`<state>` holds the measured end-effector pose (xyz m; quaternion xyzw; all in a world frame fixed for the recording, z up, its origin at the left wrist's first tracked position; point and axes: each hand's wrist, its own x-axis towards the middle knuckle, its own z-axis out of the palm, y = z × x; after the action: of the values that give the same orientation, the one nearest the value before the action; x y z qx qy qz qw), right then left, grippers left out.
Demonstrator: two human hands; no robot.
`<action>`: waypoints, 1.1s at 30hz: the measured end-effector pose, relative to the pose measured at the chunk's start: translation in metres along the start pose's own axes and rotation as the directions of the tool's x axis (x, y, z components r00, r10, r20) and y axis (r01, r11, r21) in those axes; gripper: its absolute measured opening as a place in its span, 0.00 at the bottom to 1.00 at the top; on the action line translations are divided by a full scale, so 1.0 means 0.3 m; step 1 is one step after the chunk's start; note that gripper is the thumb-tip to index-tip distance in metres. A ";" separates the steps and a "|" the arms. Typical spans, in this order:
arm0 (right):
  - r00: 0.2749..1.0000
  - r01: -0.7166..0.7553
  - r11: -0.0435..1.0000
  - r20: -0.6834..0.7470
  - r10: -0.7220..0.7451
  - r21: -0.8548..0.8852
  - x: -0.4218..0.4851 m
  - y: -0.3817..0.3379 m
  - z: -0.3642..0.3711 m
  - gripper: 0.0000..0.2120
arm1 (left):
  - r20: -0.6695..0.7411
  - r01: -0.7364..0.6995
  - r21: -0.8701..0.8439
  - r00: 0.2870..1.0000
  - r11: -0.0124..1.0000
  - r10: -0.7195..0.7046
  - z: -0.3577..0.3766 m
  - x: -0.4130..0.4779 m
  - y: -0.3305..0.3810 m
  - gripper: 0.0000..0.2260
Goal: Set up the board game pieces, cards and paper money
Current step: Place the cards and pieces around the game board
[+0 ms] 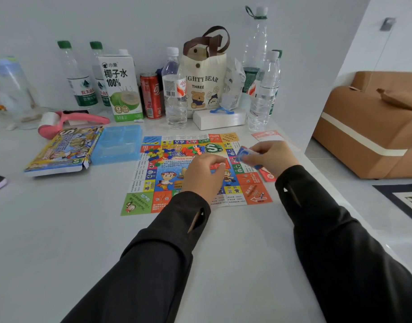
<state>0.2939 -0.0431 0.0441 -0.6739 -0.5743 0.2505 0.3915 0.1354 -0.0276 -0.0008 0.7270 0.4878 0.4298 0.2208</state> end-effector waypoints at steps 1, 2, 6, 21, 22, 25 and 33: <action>0.999 0.030 0.999 0.041 -0.028 -0.039 -0.007 -0.010 0.002 0.07 | -0.016 0.051 -0.139 0.998 0.989 -0.054 -0.007 -0.001 0.008 0.08; 0.996 0.052 0.996 0.074 -0.046 -0.070 -0.012 -0.019 0.005 0.06 | -0.007 0.104 -0.272 0.994 0.957 -0.110 -0.018 -0.001 0.014 0.07; 0.983 0.093 0.986 0.169 -0.069 -0.136 -0.021 -0.036 0.011 0.05 | 0.094 0.232 -0.528 0.972 0.817 -0.215 -0.053 0.003 0.012 0.07; 0.991 0.107 0.994 -0.084 -0.105 0.023 0.029 0.039 0.007 0.05 | 0.055 0.217 -0.360 0.976 0.908 -0.211 -0.032 0.001 -0.001 0.02; 0.981 0.080 0.994 -0.173 -0.091 -0.069 0.040 0.059 -0.004 0.06 | 0.032 0.212 -0.352 0.976 0.912 -0.215 -0.031 0.001 -0.002 0.02; 0.981 -0.074 0.926 -0.194 0.001 -0.371 0.064 0.121 -0.015 0.09 | -0.009 0.201 -0.322 0.976 0.925 -0.215 -0.026 -0.001 0.002 0.03; 0.961 -0.246 0.828 -0.235 0.143 -0.504 0.087 0.150 0.024 0.15 | -0.054 0.185 -0.285 0.976 0.940 -0.209 -0.022 -0.006 0.004 0.03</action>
<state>0.3198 -0.0174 0.0063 -0.8311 -0.5095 0.0573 0.2153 0.1302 -0.0305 0.0028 0.6176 0.5017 0.4998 0.3421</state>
